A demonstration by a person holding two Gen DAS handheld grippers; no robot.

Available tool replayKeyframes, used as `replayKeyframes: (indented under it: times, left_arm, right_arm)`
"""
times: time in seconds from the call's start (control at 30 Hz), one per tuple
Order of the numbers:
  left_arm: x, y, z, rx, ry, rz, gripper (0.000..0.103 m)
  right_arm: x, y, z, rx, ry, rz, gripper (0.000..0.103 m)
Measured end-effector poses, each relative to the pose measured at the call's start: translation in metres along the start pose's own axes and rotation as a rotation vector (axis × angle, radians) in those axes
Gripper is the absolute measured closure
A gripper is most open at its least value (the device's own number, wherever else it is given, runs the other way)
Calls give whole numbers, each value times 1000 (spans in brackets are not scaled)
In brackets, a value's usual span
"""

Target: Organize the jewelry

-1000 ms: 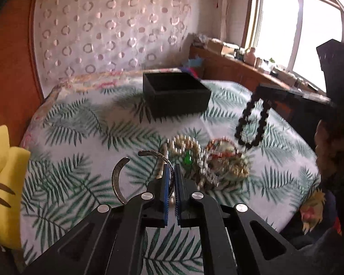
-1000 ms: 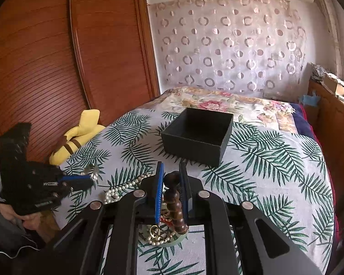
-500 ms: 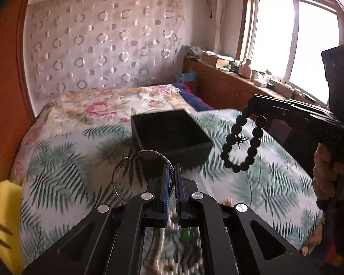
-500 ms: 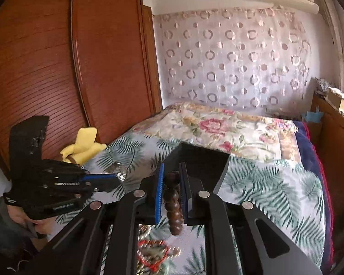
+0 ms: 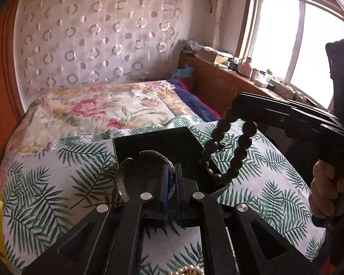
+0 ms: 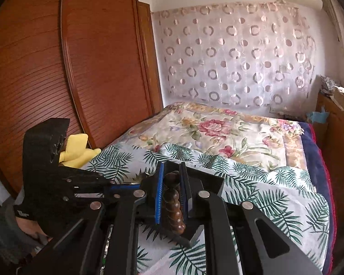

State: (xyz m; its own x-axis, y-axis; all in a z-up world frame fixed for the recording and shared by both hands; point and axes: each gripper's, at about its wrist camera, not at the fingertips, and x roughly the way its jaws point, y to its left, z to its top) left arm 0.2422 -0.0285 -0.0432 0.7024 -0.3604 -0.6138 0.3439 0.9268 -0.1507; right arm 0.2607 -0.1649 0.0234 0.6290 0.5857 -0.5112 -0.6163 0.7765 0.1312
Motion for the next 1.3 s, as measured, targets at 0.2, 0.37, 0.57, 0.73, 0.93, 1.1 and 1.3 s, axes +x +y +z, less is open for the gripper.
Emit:
replayKeyframes:
  times: [0.2, 0.37, 0.57, 0.73, 0.93, 1.1, 1.3]
  left_arm:
    - [2, 6, 1, -14, -11, 5, 94]
    - [-8, 14, -4, -23, -23, 34, 85]
    - [-24, 19, -21, -10, -23, 89, 72]
    - [-37, 19, -35, -9, -23, 100, 67]
    - [-50, 20, -47, -15, -34, 110, 51]
    - [-54, 21, -55, -8, -41, 138, 30]
    - [-59, 27, -67, -26, -54, 157, 8]
  right_arm:
    - [23, -3, -8, 12, 40, 3, 88]
    - [40, -6, -18, 7, 85, -21, 88]
    - [54, -6, -25, 4, 114, -61, 88]
    - [52, 0, -12, -24, 78, -84, 88]
    - [61, 0, 11, -63, 66, -115, 88]
    - [81, -12, 15, -38, 92, -131, 88]
    - [92, -23, -3, 7, 157, -146, 71]
